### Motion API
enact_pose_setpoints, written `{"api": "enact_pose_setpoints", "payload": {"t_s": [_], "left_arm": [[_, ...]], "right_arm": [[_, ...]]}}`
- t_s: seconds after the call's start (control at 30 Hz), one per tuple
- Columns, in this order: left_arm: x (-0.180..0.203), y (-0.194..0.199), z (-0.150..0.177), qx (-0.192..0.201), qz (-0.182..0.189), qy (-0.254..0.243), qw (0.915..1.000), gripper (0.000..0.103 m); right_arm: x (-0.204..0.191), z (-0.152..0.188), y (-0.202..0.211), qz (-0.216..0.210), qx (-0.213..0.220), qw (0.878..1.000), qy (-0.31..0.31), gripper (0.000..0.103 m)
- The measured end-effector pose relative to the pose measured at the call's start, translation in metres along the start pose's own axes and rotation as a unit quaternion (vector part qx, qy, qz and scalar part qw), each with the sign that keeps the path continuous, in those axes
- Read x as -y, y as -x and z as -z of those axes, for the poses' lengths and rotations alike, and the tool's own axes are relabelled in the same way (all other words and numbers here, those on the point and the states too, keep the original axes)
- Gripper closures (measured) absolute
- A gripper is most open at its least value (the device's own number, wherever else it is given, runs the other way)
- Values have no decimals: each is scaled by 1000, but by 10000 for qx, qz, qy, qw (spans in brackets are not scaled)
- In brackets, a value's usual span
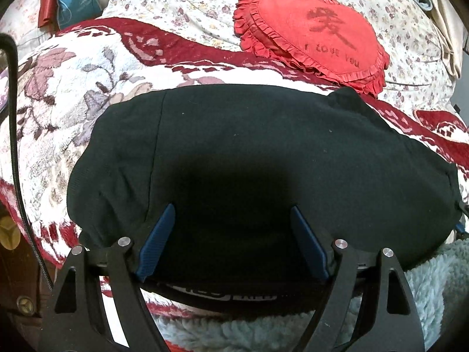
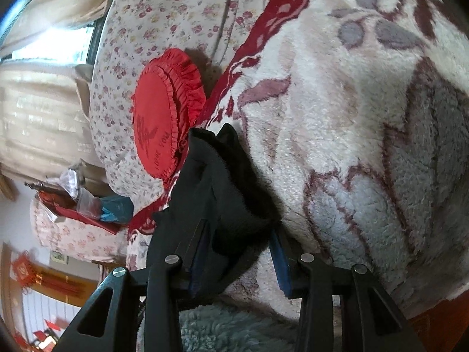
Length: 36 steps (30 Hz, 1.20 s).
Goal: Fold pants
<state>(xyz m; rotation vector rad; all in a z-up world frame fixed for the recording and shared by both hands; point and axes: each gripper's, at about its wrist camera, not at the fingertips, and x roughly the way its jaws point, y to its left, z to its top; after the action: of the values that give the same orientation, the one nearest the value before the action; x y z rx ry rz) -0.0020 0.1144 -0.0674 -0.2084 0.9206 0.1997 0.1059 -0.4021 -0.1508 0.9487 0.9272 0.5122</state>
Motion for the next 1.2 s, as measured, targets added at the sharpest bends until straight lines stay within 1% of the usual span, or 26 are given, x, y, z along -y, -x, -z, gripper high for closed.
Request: {"api": "enact_pose_setpoints", "payload": {"t_s": [0.07, 0.23, 0.3, 0.33, 0.37, 0.4, 0.47, 0.5, 0.6, 0.63, 0.7, 0.77, 0.8, 0.87, 0.97, 1.07, 1.1, 1.2], "left_arm": [[0, 0, 0, -4, -3, 3, 10000, 22], [-1, 1, 1, 0, 14, 13, 10000, 21], [0, 1, 1, -11, 120, 24, 9999, 13], [0, -1, 1, -48, 249, 12, 9997, 8], [2, -1, 1, -65, 285, -9, 9996, 5], [4, -1, 1, -68, 295, -30, 9995, 4], [8, -3, 1, -86, 258, -90, 9996, 3], [9, -2, 1, -87, 248, -116, 9996, 2], [12, -3, 1, -97, 178, -240, 9995, 2], [13, -1, 1, -57, 156, -236, 9996, 2], [8, 7, 4, 186, -69, -133, 9997, 3], [1, 19, 6, 491, -290, 57, 9984, 3], [-5, 28, 8, 711, -417, 230, 9963, 3], [-13, 38, 9, 915, -671, 460, 9925, 3], [-25, 45, 11, 1067, -812, 741, 9882, 3], [-30, 44, 12, 1053, -852, 851, 9871, 3], [-30, 44, 13, 1046, -864, 862, 9870, 3], [-32, 45, 15, 1071, -879, 846, 9867, 3]], "right_arm": [[1, 0, 0, 13, -12, 10000, -17, 70], [2, 2, 0, 54, -7, 10000, 24, 72], [0, 2, 0, 200, -9, 9997, 132, 78], [-2, 3, 0, 263, -14, 9994, 211, 78], [-4, 3, 0, 303, -10, 9992, 261, 79], [-6, 4, 0, 368, -5, 9988, 324, 82], [-10, 5, 0, 511, 14, 9976, 475, 84], [-12, 6, 0, 554, 18, 9971, 531, 88], [-24, 6, 1, 801, 67, 9934, 820, 90], [-31, 6, 2, 861, 108, 9918, 935, 91], [-42, 7, 6, 855, 192, 9902, 1090, 91], [-55, 8, 11, 755, 297, 9891, 1228, 91], [-63, 8, 13, 692, 342, 9884, 1306, 91], [-82, 9, 15, 498, 362, 9870, 1486, 92], [-124, 14, 6, 96, 299, 9816, 1885, 92], [-170, 27, -14, -317, 98, 9700, 2408, 92], [-188, 35, -24, -456, -20, 9637, 2631, 92], [-226, 60, -60, -647, -427, 9454, 3165, 92]]}}
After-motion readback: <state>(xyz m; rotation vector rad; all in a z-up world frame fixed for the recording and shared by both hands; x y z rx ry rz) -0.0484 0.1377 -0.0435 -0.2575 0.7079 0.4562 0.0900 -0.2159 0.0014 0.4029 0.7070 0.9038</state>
